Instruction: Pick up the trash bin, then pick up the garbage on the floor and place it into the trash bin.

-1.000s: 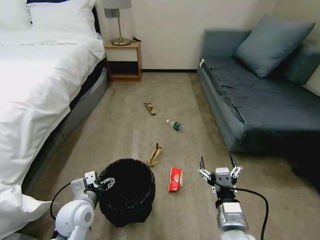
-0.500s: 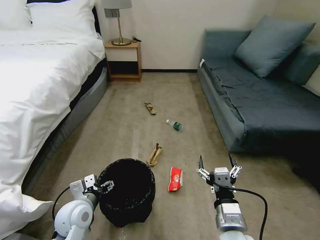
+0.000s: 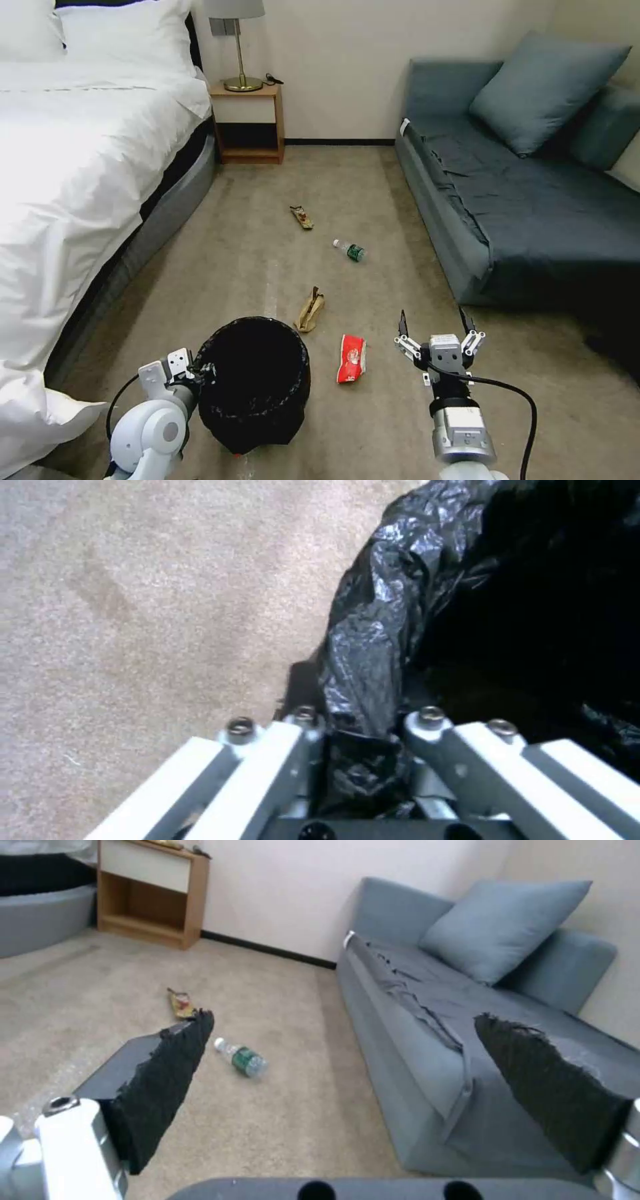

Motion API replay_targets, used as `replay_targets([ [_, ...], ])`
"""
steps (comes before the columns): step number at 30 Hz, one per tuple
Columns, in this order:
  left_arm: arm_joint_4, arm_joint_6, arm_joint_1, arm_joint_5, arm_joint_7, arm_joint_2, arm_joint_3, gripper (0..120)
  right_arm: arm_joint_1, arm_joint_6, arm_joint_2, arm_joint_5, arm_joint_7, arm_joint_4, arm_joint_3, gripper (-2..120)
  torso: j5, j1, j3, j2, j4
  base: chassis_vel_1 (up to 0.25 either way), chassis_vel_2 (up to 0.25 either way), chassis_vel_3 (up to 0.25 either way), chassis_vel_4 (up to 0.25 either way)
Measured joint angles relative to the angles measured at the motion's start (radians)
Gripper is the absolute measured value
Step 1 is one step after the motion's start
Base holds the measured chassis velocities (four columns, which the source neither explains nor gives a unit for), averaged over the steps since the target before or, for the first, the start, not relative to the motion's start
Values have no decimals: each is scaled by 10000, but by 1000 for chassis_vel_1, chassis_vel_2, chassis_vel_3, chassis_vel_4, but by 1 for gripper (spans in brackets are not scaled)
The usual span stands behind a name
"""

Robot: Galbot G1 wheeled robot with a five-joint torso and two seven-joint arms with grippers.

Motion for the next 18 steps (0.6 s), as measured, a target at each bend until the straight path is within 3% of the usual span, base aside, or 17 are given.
replay_targets([
  [6,-196,82,141,-122,-15,-41,-188,4,76,78,-47,152,42,-43,-2,100,-6,0,1,-1,-2,0,0,0,0],
  [14,-1490,4,291,-354,-68,-221,-907,3,221,168,-97,867,158,-79,-11,100,1,0,1,-1,-2,0,0,0,0],
  [18,-2114,-212,300,153,34,-303,-1180,3,342,536,-180,1455,149,-140,76,100,3,0,1,-1,-1,0,0,0,0],
])
